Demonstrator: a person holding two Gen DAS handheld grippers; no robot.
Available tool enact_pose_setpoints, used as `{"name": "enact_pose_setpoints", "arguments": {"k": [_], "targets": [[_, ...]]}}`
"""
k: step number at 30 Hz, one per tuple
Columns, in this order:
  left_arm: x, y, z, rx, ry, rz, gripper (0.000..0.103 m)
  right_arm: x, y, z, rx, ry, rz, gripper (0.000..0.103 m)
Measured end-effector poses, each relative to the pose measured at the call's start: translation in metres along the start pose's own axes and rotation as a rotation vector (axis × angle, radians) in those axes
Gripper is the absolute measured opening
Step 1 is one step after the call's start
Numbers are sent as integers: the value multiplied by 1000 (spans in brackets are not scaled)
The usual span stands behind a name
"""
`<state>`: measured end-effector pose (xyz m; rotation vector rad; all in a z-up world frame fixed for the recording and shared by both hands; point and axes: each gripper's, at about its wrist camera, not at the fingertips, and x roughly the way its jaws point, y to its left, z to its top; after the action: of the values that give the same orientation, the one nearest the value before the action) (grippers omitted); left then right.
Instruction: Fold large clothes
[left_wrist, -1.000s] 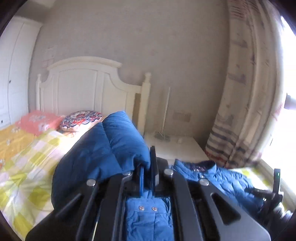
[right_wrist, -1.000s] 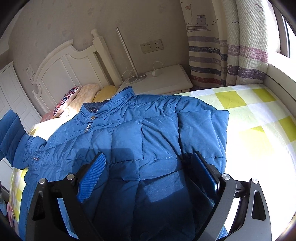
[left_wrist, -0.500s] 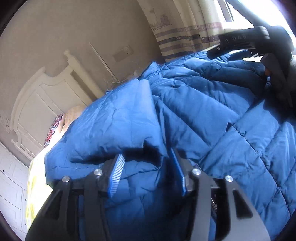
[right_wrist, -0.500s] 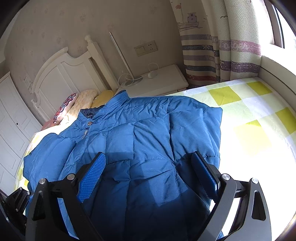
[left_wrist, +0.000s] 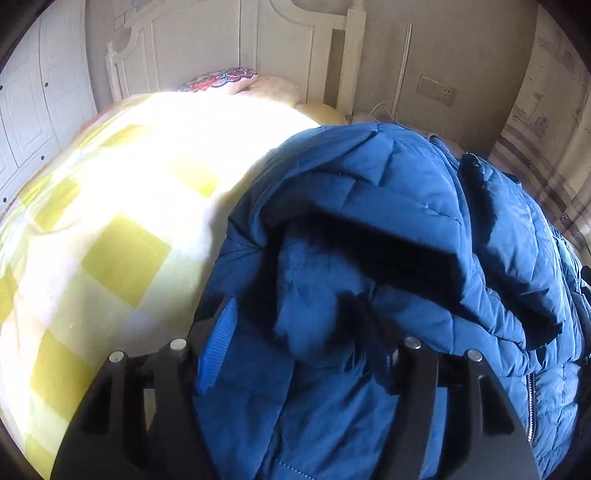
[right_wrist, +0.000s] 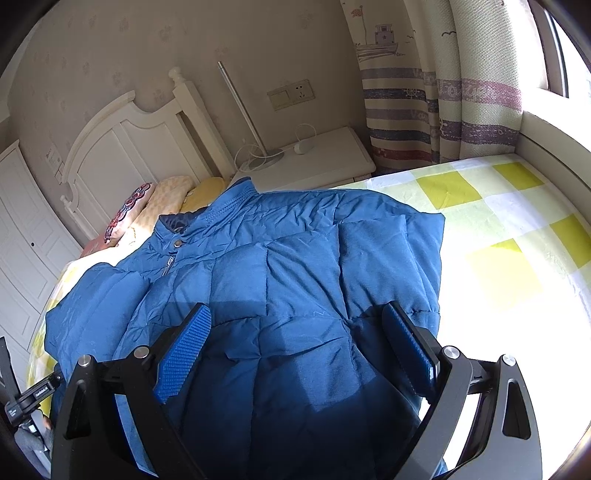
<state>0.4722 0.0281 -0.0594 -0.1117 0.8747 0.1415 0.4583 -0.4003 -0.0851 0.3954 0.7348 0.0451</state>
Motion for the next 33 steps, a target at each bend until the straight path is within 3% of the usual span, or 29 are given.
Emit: {"name": "enact_pose_setpoints", "arguments": {"k": [4,7,9,13,17,22,23,24,25,27,30,33], "targets": [[2,2,1,-33,-8,-21,66,-1,4,0,-19,-7,-42,91],[2,0,-2,-27,-20,-12,66,-17,37,-4,-166,-83,-127,91],[0,-2,-3,-24,-25,-8,67,-32,69,-12,-263,-129,-75,91],[1,-1,-2,-42,-22,-27,68,-50,156,-30,-475,-133,72,91],[0,2,-3,-50,-26,-34,68,-36,231,-53,-661,-65,124,91],[1,7,-3,-65,-24,-54,69,18,277,-87,-833,31,-37,89],[1,8,-4,-66,-26,-57,69,27,277,-92,-849,30,-88,83],[0,9,-4,-69,-28,-65,69,29,275,-93,-848,14,-103,74],[0,11,-5,-74,-28,-72,70,23,270,-90,-812,-17,-79,58],[1,14,-5,-84,-23,-86,70,1,251,-75,-694,-61,38,38],[1,16,-4,-91,-20,-96,71,-43,209,-51,-452,-138,187,29],[2,17,-4,-91,-19,-98,72,-73,146,-36,-170,-198,302,27]]}}
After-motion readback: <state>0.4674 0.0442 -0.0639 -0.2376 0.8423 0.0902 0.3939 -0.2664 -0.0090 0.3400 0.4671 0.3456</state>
